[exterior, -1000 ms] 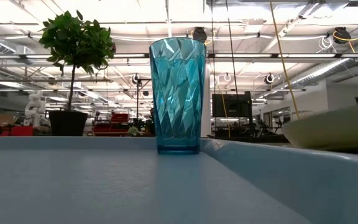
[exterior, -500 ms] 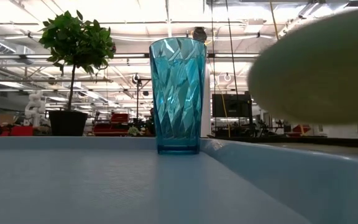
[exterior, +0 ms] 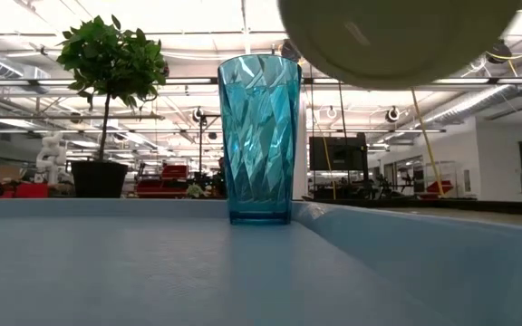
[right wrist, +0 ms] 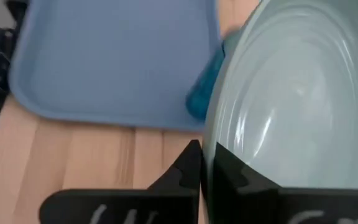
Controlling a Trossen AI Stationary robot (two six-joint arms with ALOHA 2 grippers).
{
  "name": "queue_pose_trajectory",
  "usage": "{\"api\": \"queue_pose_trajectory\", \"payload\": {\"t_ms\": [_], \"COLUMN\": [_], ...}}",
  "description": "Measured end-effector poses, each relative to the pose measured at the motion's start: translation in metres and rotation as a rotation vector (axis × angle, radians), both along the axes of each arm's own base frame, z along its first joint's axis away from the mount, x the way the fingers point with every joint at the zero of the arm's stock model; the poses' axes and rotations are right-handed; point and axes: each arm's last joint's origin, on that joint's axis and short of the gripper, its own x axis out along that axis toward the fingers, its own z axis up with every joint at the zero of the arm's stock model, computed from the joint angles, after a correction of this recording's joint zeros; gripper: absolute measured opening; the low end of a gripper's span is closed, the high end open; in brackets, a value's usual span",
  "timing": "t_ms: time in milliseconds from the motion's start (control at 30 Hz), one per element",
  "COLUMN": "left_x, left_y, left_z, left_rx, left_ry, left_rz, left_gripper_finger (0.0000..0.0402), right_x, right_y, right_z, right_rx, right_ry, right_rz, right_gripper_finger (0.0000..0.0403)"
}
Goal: Pick and place plate/cup/fork/spoon on tray
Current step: Put the white plate on the blue tray
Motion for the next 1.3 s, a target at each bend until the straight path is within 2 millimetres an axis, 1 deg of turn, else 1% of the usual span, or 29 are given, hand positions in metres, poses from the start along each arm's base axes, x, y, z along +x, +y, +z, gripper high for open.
{"api": "queue_pose_trajectory", "payload": {"t_ms": [167, 267, 433, 500, 600, 700, 900, 1000, 1133, 1300], "left_x": [0.000, -0.002, -0.015, -0.017, -0.019, -0.015, 0.003, 0.010, 0.019, 0.020], "left_y": [-0.003, -0.008, -0.033, -0.042, -0.056, -0.066, -0.083, -0.092, -0.099, -0.103], "left_z": [0.013, 0.023, 0.039, 0.043, 0.043, 0.047, 0.041, 0.039, 0.036, 0.033], "left_rx": [0.018, 0.034, 0.131, 0.173, 0.222, 0.247, 0.284, 0.275, 0.266, 0.257], "left_ry": [-0.033, -0.039, -0.072, -0.081, -0.074, -0.065, 0.102, 0.178, 0.236, 0.269], "left_rz": [-0.018, -0.044, -0.157, -0.184, -0.226, -0.252, -0.262, -0.274, -0.265, -0.276], "left_gripper_finger": [0.0129, 0.0130, 0.0130, 0.0130, 0.0130, 0.0130, 0.0130, 0.0130, 0.0130, 0.0130], "right_x": [0.013, 0.017, 0.024, 0.029, 0.040, 0.050, 0.067, 0.070, 0.070, 0.069], "right_y": [0.004, 0.004, 0.004, 0.006, 0.007, 0.008, 0.004, 0.000, 0.000, 0.000], "right_z": [0.007, 0.010, 0.012, 0.011, 0.008, 0.002, -0.010, -0.011, -0.012, -0.012], "right_rx": [-0.084, -0.119, -0.154, -0.156, -0.166, -0.192, -0.189, -0.173, -0.172, -0.178], "right_ry": [-0.049, -0.066, -0.085, -0.080, -0.075, -0.068, -0.025, -0.011, -0.008, 0.002], "right_rz": [0.164, 0.214, 0.273, 0.326, 0.400, 0.448, 0.495, 0.498, 0.492, 0.496], "right_gripper_finger": [0.0000, 0.0000, 0.0000, 0.0000, 0.0000, 0.0000, 0.0000, 0.0000, 0.0000, 0.0000]}}
